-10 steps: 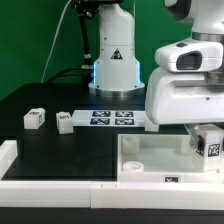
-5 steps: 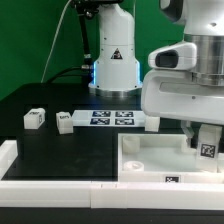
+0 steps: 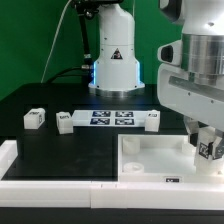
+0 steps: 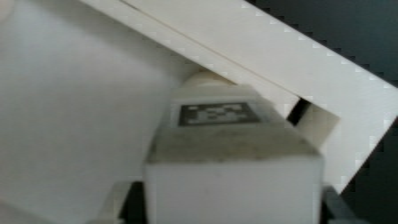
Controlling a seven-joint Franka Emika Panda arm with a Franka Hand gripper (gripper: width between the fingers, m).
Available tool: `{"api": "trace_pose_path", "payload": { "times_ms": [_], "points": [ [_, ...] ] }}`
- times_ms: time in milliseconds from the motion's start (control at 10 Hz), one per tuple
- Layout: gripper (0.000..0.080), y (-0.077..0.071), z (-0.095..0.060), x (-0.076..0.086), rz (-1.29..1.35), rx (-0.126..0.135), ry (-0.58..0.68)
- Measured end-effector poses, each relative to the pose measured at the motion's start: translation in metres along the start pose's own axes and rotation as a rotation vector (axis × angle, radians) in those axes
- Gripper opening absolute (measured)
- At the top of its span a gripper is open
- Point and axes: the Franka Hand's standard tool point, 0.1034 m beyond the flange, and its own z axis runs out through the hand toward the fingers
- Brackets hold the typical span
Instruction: Assemble one leg
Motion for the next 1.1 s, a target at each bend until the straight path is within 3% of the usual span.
{"api": "trace_pose_path", "payload": {
  "times_ms": [200,300,400,500,1100],
  "points": [
    [0.0298,-0.0002,0.0004,-0.0006,0.061,0.002,-0.005],
    [0.0499,-0.0002,0.0004,-0.001,0.0,0.002,-0.005],
    [0.0499,-0.0007,0.0004,-0.0032,-0.031,0.001,-0.006],
    [0.0621,-0.0009,0.0002,-0.0071,-0.121,-0.005,-0.009],
    [0.0649,-0.001,0.0006,-0.008,-0.883,-0.008,-0.001]
  ]
}}
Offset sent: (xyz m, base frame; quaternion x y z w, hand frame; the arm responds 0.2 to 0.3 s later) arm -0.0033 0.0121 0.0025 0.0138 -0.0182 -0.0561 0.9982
